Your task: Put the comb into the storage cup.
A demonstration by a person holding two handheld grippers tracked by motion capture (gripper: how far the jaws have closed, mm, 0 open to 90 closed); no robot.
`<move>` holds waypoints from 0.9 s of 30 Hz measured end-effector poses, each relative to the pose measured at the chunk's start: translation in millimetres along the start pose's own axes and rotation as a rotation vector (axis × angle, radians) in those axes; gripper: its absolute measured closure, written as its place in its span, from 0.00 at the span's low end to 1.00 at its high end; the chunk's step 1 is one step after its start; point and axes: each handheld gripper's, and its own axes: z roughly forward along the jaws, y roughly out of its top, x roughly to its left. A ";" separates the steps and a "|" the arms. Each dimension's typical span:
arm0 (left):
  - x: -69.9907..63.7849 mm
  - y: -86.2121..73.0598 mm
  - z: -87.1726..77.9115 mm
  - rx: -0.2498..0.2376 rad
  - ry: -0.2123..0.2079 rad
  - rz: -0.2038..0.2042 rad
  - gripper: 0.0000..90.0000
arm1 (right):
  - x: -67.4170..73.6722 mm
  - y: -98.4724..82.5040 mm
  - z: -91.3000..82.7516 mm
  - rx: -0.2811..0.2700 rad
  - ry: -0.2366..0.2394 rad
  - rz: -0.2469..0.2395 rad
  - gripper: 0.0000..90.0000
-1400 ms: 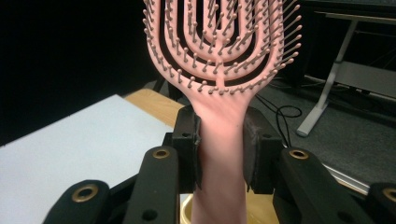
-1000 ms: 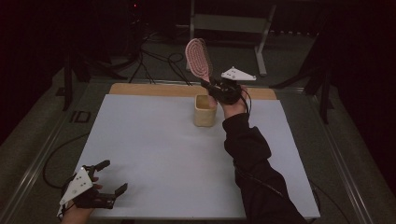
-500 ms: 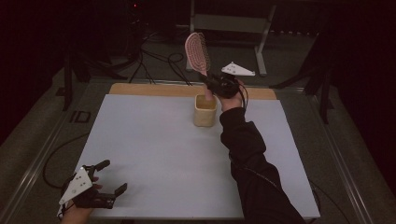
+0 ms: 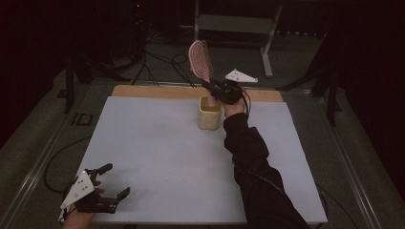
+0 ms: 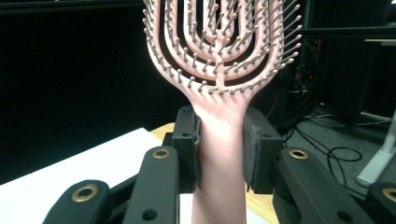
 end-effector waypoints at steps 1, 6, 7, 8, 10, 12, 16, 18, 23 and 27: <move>0.1 0.0 0.1 -0.001 -0.001 -0.001 0.00 | -0.5 -1.4 0.3 0.004 0.001 -0.002 0.78; 0.4 -0.2 0.3 0.000 -0.001 -0.002 0.00 | -5.0 -10.2 0.6 0.008 0.010 0.005 0.78; 0.6 -0.4 0.4 0.001 -0.001 -0.003 0.00 | -5.8 -11.8 0.6 0.014 0.015 0.001 0.78; 0.4 -0.6 0.5 0.001 -0.002 -0.007 0.00 | -5.8 -13.1 0.8 0.016 0.013 0.002 0.78; 0.0 -0.7 0.4 0.002 0.000 -0.004 0.00 | -7.4 -15.7 0.3 0.016 0.021 0.006 0.78; 0.2 -0.4 0.3 0.001 -0.001 -0.003 0.00 | -8.1 -17.1 0.2 0.023 0.028 0.003 0.78; -0.2 -0.8 0.7 0.003 -0.001 -0.004 0.00 | -8.4 -21.4 0.4 0.042 0.024 -0.020 0.78; 0.0 -0.7 0.8 0.002 -0.001 -0.005 0.00 | -9.0 -23.4 0.1 0.044 0.026 -0.022 0.78; 0.0 -0.8 1.0 0.004 -0.001 -0.005 0.00 | -9.8 -28.3 0.9 0.066 0.036 -0.023 0.78; 0.0 -1.0 1.0 0.008 -0.001 -0.002 0.00 | -7.5 -30.8 2.3 0.081 0.030 -0.035 0.78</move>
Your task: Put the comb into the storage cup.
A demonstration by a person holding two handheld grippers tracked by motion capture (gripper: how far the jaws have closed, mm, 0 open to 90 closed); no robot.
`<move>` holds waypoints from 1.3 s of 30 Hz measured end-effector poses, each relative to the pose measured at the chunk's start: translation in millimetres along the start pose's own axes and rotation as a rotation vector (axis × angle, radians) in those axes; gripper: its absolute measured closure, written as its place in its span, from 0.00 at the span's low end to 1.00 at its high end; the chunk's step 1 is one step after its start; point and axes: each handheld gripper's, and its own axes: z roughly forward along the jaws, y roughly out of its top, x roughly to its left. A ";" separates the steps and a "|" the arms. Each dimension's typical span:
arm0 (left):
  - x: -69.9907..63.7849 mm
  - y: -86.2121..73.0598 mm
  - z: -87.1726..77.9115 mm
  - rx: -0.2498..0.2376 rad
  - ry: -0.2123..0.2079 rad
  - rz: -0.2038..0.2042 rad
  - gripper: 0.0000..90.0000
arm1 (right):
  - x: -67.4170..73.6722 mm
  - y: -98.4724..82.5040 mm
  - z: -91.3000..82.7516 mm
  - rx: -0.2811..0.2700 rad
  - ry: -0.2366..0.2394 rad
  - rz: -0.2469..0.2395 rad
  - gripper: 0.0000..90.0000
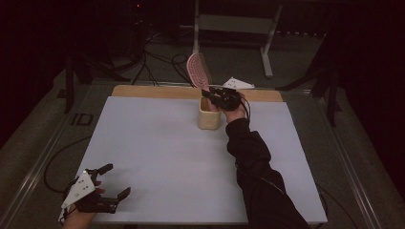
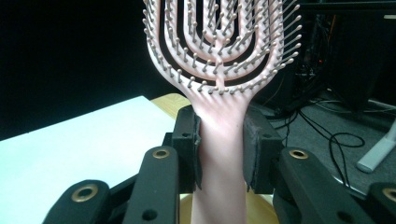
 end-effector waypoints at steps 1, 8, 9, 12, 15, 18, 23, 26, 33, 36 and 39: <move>-0.1 0.0 0.0 -0.001 0.000 -0.001 0.00 | 0.5 -0.3 0.1 0.006 -0.006 -0.006 0.78; 0.1 -0.1 0.4 0.000 -0.001 0.002 0.00 | 2.1 -3.0 -0.4 0.032 -0.005 -0.019 0.78; 0.3 -0.2 0.5 0.001 -0.002 0.000 0.00 | 2.6 -3.5 -0.1 0.035 -0.008 -0.021 0.78; 0.2 -0.4 0.5 0.002 0.000 -0.001 0.00 | 3.9 -5.3 1.0 0.046 -0.013 -0.022 0.77; 0.3 -0.4 0.8 0.002 -0.001 -0.001 0.00 | 5.6 -6.4 2.0 0.062 -0.024 -0.040 0.77; 0.1 -0.5 0.8 0.004 0.000 0.000 0.00 | 6.7 -6.4 2.0 0.072 -0.038 -0.051 0.76; 0.1 -0.5 0.7 0.004 -0.001 -0.002 0.00 | 11.6 -6.5 0.3 0.092 -0.105 -0.052 0.34; 0.0 -0.1 1.1 0.004 -0.001 0.003 0.00 | 15.4 -5.0 -3.5 0.101 -0.116 -0.048 0.14; -0.1 0.2 0.9 0.004 0.001 0.004 0.00 | 16.0 -0.6 -5.6 0.115 -0.104 -0.038 0.10; -0.6 0.5 0.9 0.004 0.001 0.006 0.00 | 16.0 -1.0 -6.5 0.126 -0.110 -0.020 0.10; -0.4 0.5 0.9 0.003 0.001 0.005 0.00 | 16.3 -0.9 -6.9 0.133 -0.107 -0.013 0.10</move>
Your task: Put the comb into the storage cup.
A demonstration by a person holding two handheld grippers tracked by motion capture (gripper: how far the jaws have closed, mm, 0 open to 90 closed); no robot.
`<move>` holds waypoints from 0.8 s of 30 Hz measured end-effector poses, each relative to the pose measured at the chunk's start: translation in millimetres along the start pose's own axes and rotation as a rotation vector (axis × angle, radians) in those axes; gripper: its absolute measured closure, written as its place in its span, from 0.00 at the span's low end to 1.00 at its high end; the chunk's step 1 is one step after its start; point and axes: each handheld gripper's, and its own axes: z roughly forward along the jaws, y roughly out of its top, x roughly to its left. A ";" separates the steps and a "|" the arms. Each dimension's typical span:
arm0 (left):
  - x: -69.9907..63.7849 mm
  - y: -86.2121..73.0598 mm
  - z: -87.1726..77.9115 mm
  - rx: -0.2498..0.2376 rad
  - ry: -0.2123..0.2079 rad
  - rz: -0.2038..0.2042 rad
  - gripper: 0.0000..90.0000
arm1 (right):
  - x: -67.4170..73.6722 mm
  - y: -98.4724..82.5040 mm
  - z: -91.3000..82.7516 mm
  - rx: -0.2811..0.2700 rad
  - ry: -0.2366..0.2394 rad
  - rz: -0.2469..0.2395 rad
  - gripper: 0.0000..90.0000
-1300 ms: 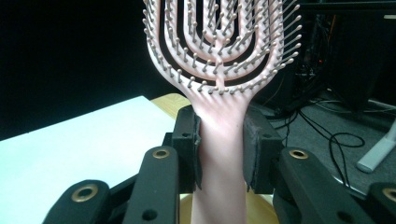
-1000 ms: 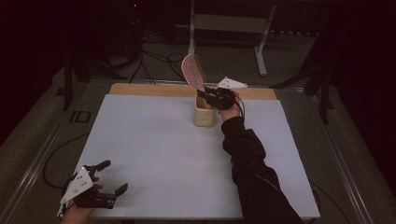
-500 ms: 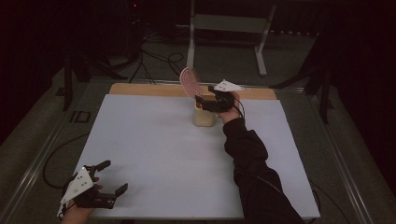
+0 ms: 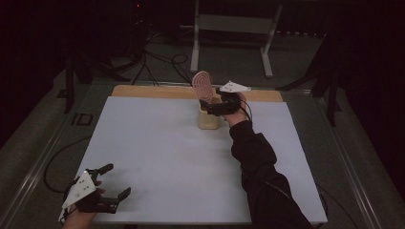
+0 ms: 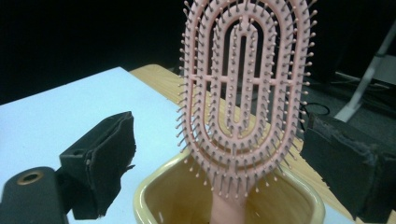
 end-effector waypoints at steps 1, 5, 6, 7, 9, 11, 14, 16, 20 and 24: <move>-0.2 0.0 0.0 -0.001 0.001 -0.001 0.00 | 0.3 0.0 -0.1 0.005 -0.003 0.001 0.10; 0.2 0.1 0.2 -0.002 0.000 -0.001 0.00 | 1.9 1.3 0.0 0.025 -0.003 0.012 0.10; 0.2 0.1 0.2 -0.002 0.000 -0.001 0.00 | 1.9 1.3 0.0 0.025 -0.003 0.012 0.10; 0.0 0.1 0.0 -0.001 0.001 0.001 0.00 | 2.5 1.8 0.4 0.029 -0.006 0.020 0.10; 0.1 0.4 -0.3 -0.003 0.000 0.000 0.00 | 4.4 3.1 1.3 0.043 -0.011 0.020 0.10; -0.5 0.5 -0.9 -0.004 0.002 0.000 0.00 | 5.6 4.2 0.8 0.046 -0.014 0.023 0.10; -0.8 0.8 -1.1 -0.003 0.002 0.004 0.00 | 6.7 6.2 0.7 0.069 -0.023 0.037 0.10; -0.3 0.4 -0.9 -0.004 0.003 -0.001 0.00 | 7.6 8.4 0.3 0.080 -0.039 0.030 0.10; -0.4 0.4 -0.7 -0.003 0.005 0.001 0.00 | 7.5 11.3 -1.7 0.081 -0.030 0.029 0.10; 0.0 0.8 -1.1 -0.009 0.012 -0.001 0.00 | 6.4 11.4 -2.7 0.108 -0.040 0.035 0.11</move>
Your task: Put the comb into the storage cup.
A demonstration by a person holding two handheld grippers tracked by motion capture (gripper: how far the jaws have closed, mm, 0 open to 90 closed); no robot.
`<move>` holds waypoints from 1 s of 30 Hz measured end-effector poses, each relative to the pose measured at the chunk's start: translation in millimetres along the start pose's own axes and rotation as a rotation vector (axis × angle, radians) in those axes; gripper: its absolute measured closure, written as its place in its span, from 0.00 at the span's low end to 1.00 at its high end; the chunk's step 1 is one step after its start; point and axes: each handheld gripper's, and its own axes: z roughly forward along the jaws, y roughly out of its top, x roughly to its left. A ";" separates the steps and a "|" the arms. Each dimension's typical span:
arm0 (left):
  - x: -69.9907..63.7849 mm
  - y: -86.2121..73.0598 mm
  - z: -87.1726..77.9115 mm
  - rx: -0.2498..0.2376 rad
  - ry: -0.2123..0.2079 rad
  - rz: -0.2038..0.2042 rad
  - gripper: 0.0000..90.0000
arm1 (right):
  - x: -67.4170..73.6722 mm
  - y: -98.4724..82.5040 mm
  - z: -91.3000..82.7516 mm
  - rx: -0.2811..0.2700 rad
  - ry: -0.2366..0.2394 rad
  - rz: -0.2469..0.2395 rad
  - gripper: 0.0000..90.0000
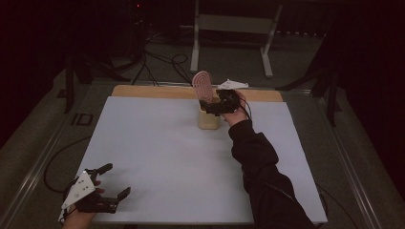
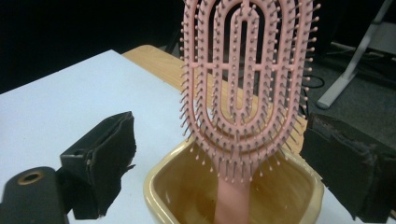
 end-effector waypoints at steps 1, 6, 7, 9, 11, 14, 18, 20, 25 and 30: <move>0.2 0.0 0.3 -0.001 -0.002 0.000 0.00 | 0.5 0.0 -0.6 0.001 -0.004 0.005 0.11; 0.0 0.0 0.7 0.004 -0.006 0.001 0.00 | 1.6 1.4 -5.9 -0.003 0.013 0.011 0.11; 0.0 0.0 0.7 0.004 -0.006 0.001 0.00 | 1.6 1.4 -5.9 -0.003 0.013 0.011 0.11; 0.2 -0.7 0.2 0.005 -0.003 -0.007 0.00 | 3.3 2.3 -10.5 0.007 0.004 -0.009 0.12; 0.1 -0.4 0.0 0.006 -0.002 -0.003 0.00 | 3.8 2.3 -14.9 0.002 0.015 0.001 0.12; -0.2 -0.1 0.4 0.006 -0.004 -0.001 0.00 | 4.7 1.9 -21.4 0.006 0.019 0.000 0.12; -0.5 0.3 0.4 0.005 -0.004 0.003 0.00 | 3.7 0.6 -30.3 0.009 0.030 0.010 0.12; -0.1 0.2 0.4 0.004 -0.003 0.001 0.00 | 3.4 0.2 -32.5 0.009 0.028 0.009 0.12; -0.2 0.1 0.3 0.005 -0.004 0.000 0.00 | 4.0 -3.4 -43.8 0.022 0.033 0.005 0.12; -0.4 0.3 0.0 0.003 -0.004 0.002 0.00 | 5.2 -5.1 -51.2 0.027 0.039 -0.002 0.12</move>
